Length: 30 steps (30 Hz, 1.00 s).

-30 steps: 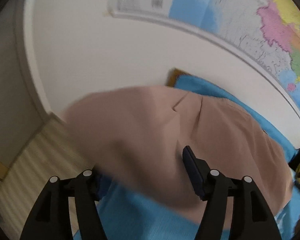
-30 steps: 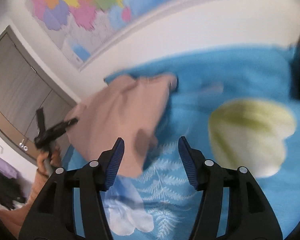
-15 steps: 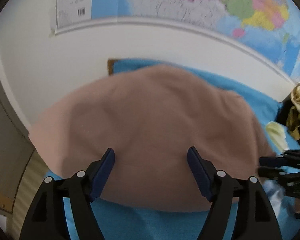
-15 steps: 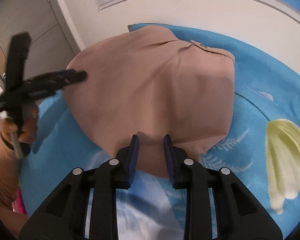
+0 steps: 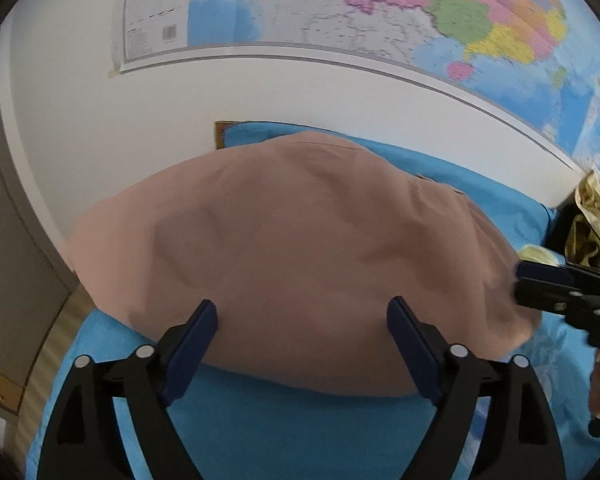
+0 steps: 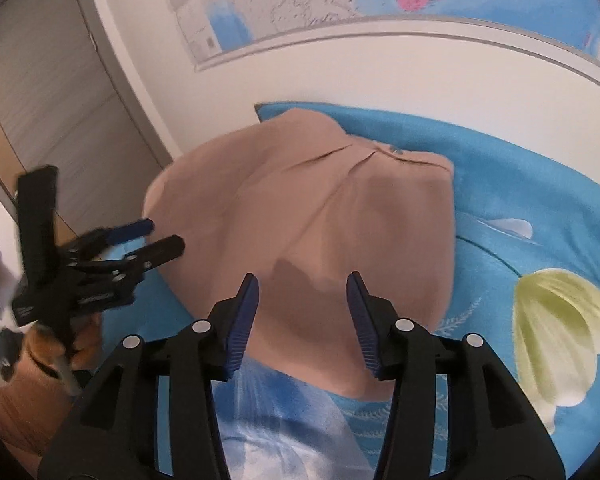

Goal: Fold large clothes

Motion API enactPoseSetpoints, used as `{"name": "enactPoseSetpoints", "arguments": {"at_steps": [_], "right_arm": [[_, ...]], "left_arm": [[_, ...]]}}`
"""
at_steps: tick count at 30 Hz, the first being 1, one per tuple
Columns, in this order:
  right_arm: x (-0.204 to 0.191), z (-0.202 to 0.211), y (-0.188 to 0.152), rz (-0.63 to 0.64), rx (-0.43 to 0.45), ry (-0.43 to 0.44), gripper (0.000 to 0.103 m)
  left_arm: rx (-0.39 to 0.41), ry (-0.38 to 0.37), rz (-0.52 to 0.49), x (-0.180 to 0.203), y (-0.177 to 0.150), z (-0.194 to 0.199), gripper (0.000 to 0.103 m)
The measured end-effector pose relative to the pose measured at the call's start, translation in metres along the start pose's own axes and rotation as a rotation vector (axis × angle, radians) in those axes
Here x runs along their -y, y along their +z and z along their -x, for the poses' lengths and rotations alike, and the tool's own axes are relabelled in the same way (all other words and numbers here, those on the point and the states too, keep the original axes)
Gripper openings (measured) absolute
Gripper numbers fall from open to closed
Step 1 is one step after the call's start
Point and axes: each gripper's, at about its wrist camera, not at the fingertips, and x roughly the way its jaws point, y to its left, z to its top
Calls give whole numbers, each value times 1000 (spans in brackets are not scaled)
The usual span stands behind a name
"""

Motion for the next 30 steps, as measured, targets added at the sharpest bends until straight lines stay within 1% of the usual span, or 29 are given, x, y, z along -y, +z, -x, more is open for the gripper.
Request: {"name": "enactPoseSetpoints", "arguments": {"at_steps": [3,5,7,11,13,16,18,20,21,23,28,30], "right_arm": [[-2,-12,-10,18,-47,-24,46],[-6,-23,-17,40,-76,-58,47],[-9,-24,-21,46,-67,-71,48],[-9,-17,-21,24,-56,-52,52],[-12,-11,-23,31,-44,-53,54],[-17,-3,-26,26,-20,-50,63],[-20,3,-30,26,-4,-61,65],[-24,8,-34,33,2,-63,73],[-27,11,-37,37,14,-72,75],[-30,17,-42,44,24,-77,84],[-34,30,-52,26,56,-92,95],[-36,35,-57,19,61,-93,96]], "left_arm": [[-2,10,-18,9,-5,2,88],[-4,22,-30,14,-7,1,89],[-2,22,-29,18,-10,2,90],[7,33,-21,23,-14,5,92],[16,44,-18,25,-16,9,95],[28,59,-17,30,-20,16,96],[28,73,-10,32,-22,20,96],[34,86,5,33,-26,27,96],[35,90,10,33,-28,29,96],[40,98,18,35,-32,35,96],[46,124,33,41,-44,47,96],[50,133,43,43,-48,50,96]]}}
